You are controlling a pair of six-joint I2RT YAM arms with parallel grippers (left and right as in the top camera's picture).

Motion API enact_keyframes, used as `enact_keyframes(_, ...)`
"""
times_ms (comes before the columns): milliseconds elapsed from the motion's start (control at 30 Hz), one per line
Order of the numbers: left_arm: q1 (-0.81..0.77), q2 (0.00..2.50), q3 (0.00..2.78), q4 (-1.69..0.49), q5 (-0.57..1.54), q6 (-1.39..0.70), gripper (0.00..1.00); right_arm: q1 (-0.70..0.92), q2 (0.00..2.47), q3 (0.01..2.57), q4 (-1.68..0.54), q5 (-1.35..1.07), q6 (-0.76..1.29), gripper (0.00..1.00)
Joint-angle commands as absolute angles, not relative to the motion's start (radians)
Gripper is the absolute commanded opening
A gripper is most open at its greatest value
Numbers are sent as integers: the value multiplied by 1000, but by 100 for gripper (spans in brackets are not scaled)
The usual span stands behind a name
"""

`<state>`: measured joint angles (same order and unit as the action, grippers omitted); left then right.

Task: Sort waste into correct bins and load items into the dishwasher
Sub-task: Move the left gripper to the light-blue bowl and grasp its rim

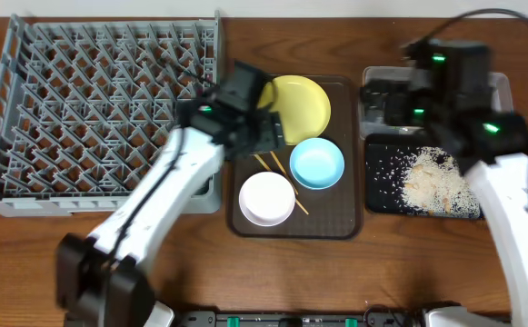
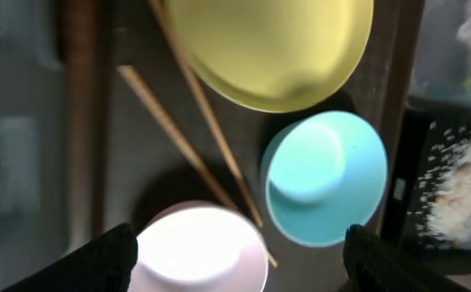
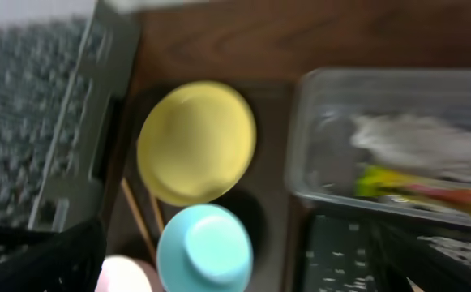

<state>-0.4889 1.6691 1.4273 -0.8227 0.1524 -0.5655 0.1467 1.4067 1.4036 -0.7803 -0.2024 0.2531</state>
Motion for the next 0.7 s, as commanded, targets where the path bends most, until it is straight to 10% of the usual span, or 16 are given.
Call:
enact_keyframes(0, -559, 1783, 1438, -759, 120, -582, 81, 92, 1362, 1405, -815, -187, 265, 99)
enact_keyframes(400, -612, 2009, 1439, -584, 120, -589, 81, 84, 1364, 1405, -854, -184, 253, 99)
enact_keyframes(667, -623, 2027, 1433, -559, 92, -585, 51, 84, 1369, 1404, -879, -160, 214, 99)
